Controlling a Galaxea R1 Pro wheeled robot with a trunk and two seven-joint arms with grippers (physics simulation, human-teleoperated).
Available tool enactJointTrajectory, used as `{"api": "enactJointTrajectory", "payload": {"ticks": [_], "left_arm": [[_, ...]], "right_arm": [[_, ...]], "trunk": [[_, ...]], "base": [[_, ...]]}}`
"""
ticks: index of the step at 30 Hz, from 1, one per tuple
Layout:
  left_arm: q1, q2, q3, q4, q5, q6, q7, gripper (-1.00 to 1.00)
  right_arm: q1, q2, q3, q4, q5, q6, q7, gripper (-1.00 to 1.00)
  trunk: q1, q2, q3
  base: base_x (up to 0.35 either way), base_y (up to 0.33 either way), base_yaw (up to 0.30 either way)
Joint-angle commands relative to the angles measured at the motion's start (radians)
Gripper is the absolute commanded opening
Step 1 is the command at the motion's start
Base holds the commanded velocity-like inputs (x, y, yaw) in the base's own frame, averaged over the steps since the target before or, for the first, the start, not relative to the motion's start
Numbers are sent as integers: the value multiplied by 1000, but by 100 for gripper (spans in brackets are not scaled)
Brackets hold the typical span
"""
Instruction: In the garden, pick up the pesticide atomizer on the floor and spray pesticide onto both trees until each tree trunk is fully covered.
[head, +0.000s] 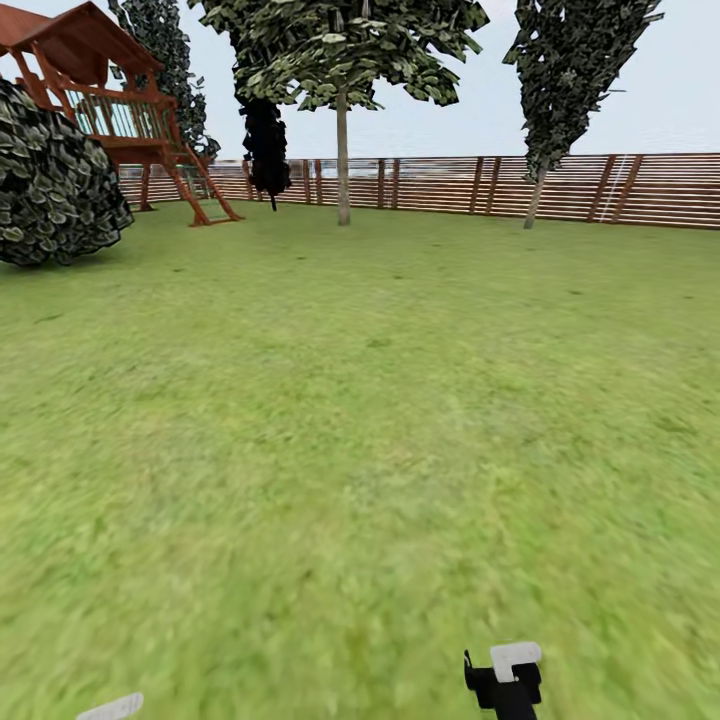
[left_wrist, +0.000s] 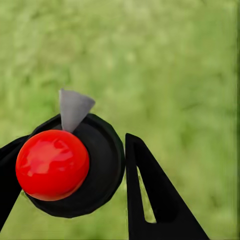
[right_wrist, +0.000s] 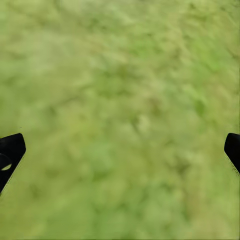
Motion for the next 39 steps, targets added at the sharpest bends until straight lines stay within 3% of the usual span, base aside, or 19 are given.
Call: {"api": "enactJointTrajectory", "payload": {"ticks": [1,39], "left_arm": [[-1,0,9,1,-5,-3,-5,-100],[-1,-3,8,-11,-5,-3,-6,-100]], "right_arm": [[-1,0,-5,1,10,-2,-6,100],[-1,0,-5,1,10,-2,-6,100]], "trunk": [[0,0,-1],[0,0,-1]], "base": [[337,0,0],[337,0,0]]}}
